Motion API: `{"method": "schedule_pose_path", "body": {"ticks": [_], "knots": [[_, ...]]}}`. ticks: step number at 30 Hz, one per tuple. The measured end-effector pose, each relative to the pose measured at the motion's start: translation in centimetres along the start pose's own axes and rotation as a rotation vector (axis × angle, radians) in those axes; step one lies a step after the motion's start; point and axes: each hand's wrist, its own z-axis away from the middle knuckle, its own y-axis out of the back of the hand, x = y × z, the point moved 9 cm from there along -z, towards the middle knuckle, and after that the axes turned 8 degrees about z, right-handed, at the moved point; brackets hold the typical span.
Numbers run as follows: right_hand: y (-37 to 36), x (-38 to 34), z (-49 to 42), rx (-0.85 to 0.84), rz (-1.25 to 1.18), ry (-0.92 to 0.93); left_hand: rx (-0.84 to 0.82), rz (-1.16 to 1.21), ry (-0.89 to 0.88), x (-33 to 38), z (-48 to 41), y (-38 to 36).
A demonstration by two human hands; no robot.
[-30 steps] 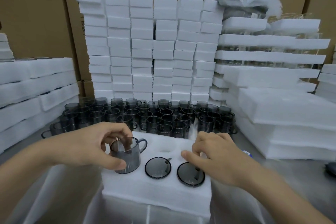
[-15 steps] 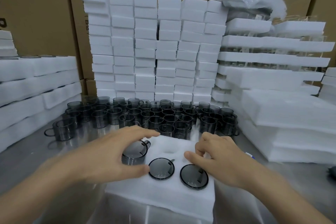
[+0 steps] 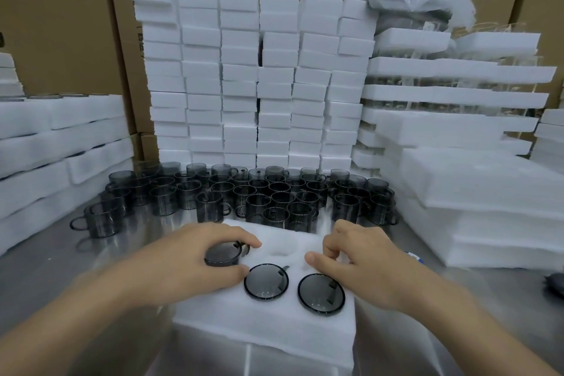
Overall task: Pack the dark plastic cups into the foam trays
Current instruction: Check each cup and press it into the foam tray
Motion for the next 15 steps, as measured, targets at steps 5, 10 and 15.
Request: {"method": "schedule_pose_path", "body": {"ticks": [5, 10, 15], "knots": [[0.1, -0.2, 0.1, -0.004, -0.015, 0.000, -0.045, -0.121, 0.013, 0.3, 0.5, 0.1], [0.1, -0.4, 0.3, -0.020, -0.026, -0.011, -0.061, -0.250, -0.015, 1.3, 1.1, 0.0], [0.1, -0.4, 0.3, -0.028, -0.021, -0.015, -0.040, -0.303, -0.086, 2.7, 0.8, -1.1]]}}
